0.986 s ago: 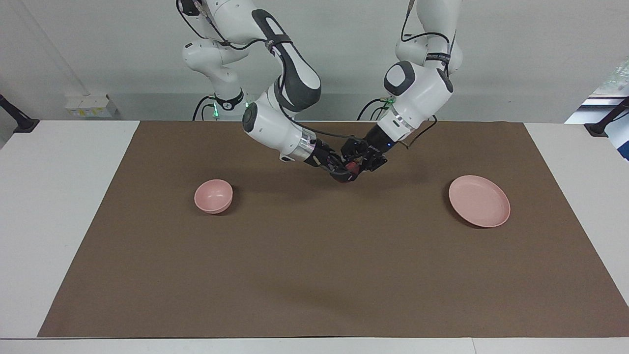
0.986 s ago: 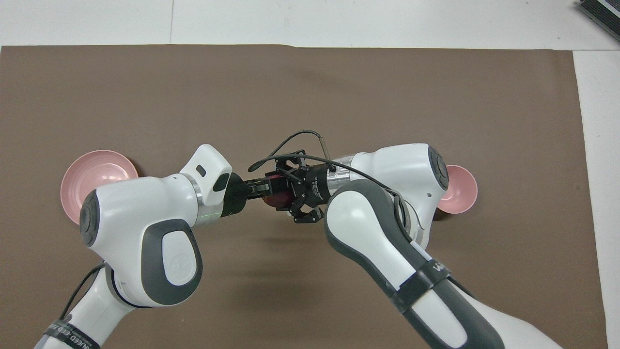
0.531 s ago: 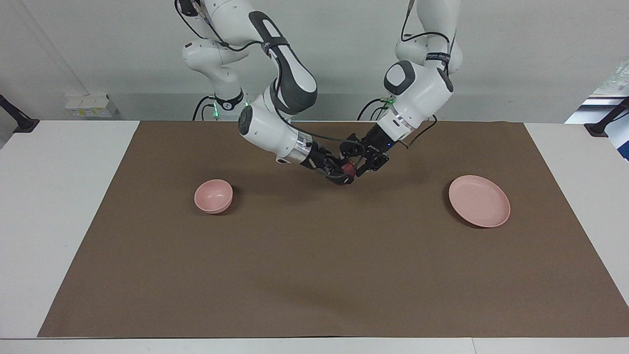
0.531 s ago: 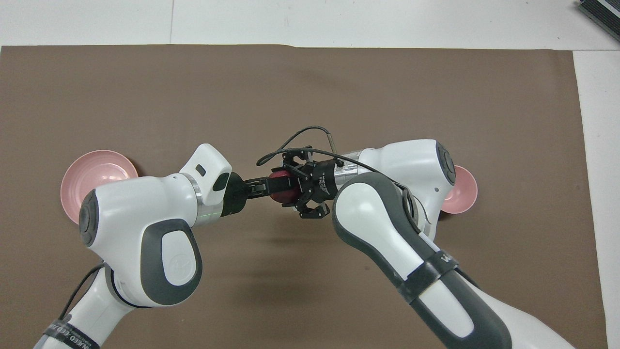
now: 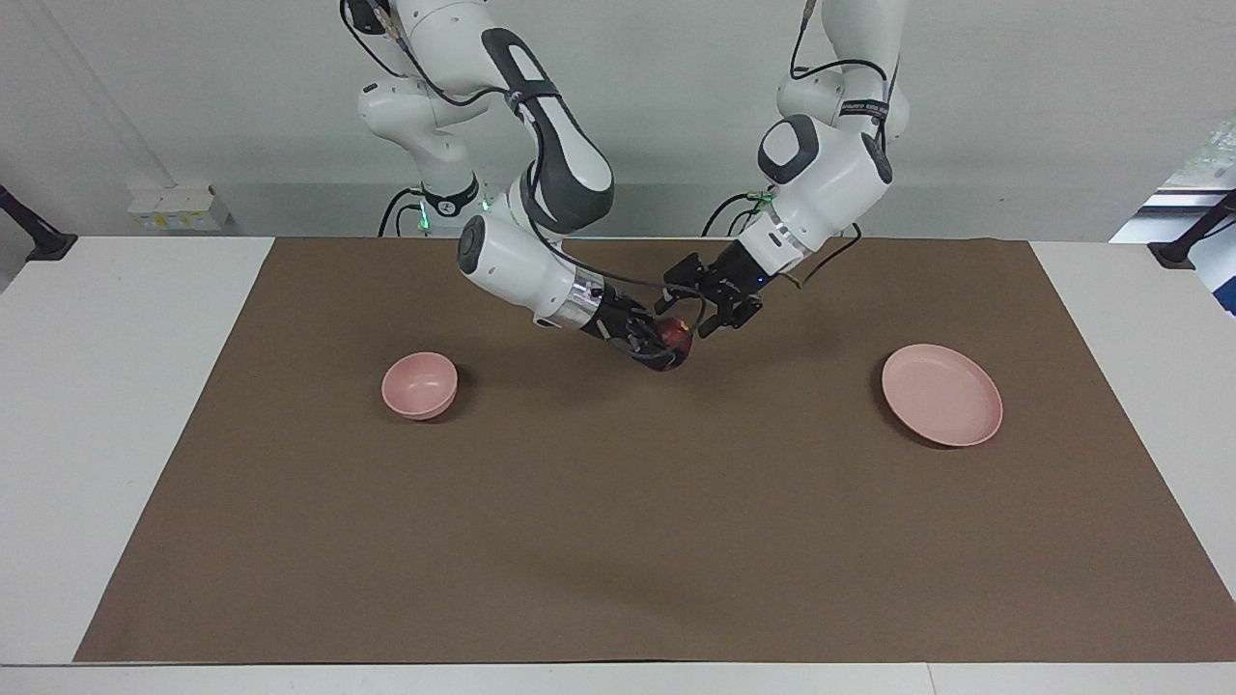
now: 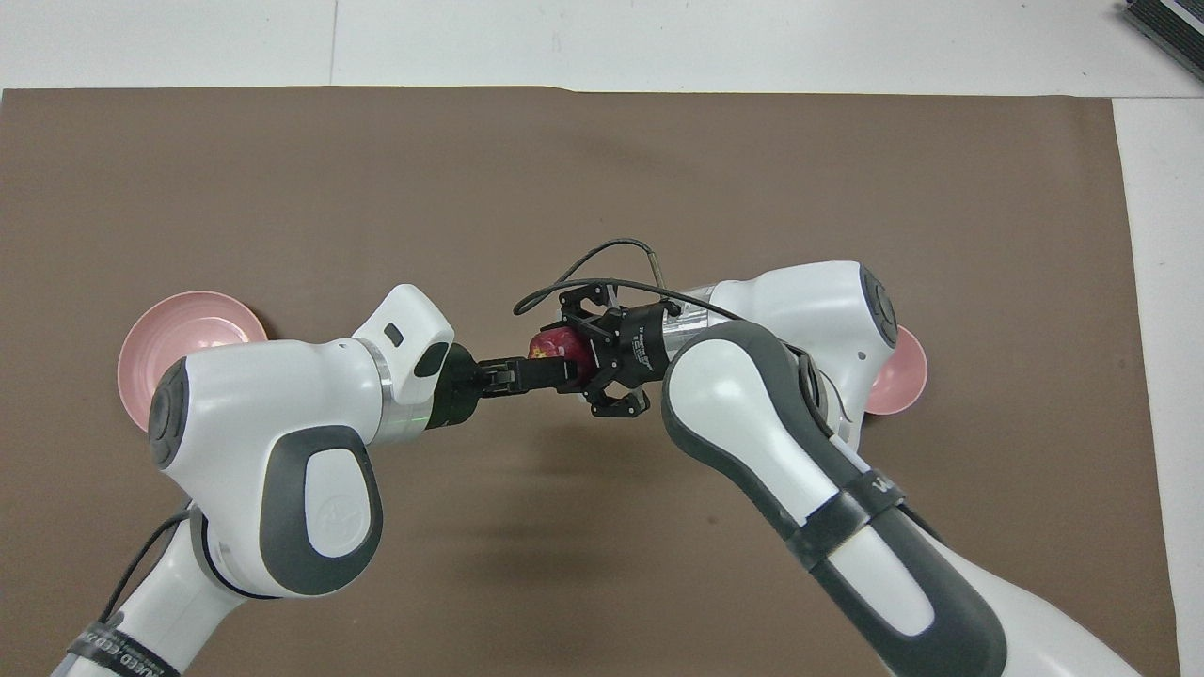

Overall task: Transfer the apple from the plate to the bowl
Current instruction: 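Open the left gripper and pull it back from the apple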

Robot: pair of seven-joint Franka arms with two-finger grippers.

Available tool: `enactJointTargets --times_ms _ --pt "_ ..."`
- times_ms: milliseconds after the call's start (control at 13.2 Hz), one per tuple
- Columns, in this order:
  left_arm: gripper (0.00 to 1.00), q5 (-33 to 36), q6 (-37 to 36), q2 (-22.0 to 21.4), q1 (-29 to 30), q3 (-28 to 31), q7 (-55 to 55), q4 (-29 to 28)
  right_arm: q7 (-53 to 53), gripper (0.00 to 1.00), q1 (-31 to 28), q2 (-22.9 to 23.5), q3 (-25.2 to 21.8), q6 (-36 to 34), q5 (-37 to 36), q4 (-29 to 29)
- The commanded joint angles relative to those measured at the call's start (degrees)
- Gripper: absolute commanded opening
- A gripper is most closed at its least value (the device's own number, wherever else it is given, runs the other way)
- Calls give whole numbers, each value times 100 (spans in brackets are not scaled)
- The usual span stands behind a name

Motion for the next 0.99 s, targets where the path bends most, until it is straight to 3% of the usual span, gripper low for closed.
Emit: enactJointTargets --times_ms 0,227,455,682,910 --pt "100 758 -518 -102 360 55 -23 -23 -119 0 -358 -131 13 -488 -569 146" --pt "100 2138 -1292 -6 941 47 -14 205 -128 0 -395 -289 13 -603 -1649 296" --pt "100 3307 -1347 47 1468 47 12 294 -599 0 -351 -448 31 -778 -3230 349" --pt "100 4345 -2117 266 1969 55 12 1091 -1479 0 -377 -518 13 -1086 -4051 331" --pt "100 4601 -3110 267 2435 73 82 1908 -2349 0 -447 -571 4 -1288 -4998 314"
